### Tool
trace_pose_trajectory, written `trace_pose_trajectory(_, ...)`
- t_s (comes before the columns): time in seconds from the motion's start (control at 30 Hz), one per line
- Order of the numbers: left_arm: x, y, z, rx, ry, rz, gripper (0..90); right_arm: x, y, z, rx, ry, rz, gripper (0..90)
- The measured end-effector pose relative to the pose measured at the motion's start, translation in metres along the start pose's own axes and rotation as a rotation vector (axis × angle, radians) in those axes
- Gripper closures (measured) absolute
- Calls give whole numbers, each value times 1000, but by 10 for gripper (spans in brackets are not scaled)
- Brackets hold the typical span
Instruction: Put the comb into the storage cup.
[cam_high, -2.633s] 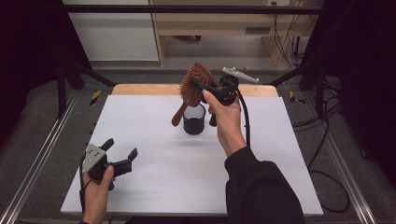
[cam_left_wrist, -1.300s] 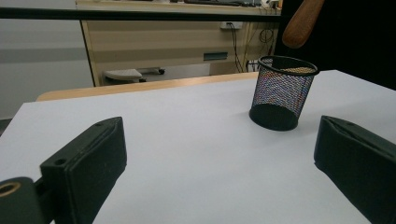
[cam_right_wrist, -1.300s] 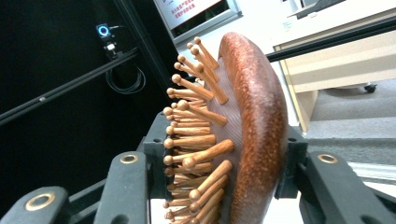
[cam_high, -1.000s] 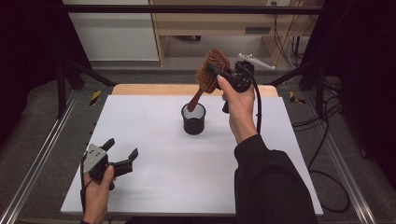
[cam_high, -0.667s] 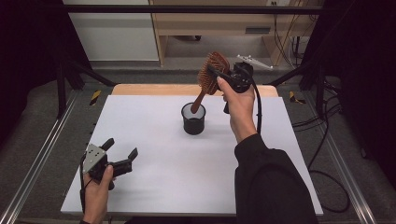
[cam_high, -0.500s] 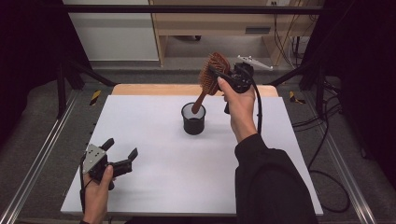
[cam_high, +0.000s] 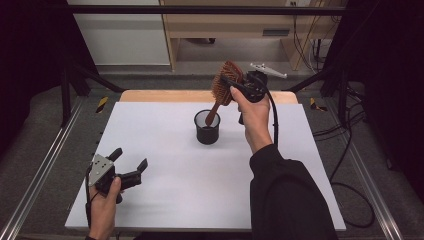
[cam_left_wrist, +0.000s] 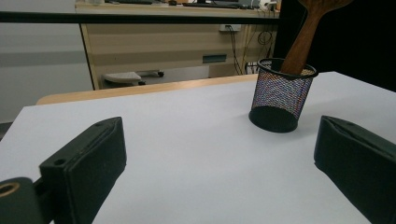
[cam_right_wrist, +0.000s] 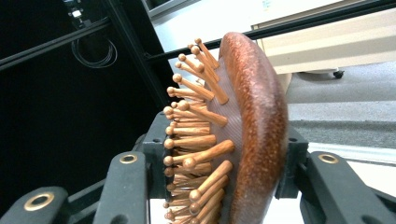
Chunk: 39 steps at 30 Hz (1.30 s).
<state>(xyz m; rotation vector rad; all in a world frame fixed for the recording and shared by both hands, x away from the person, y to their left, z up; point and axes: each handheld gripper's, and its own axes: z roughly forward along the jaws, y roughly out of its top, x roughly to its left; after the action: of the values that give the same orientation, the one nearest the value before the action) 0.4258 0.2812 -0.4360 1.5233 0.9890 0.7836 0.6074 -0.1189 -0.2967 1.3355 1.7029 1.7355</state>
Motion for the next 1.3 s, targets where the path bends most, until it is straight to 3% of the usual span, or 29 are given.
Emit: trace_pose_trajectory(1.3,1,0,0,-1,-5,-3,27,-6,-29,28,90,-22,-22,513)
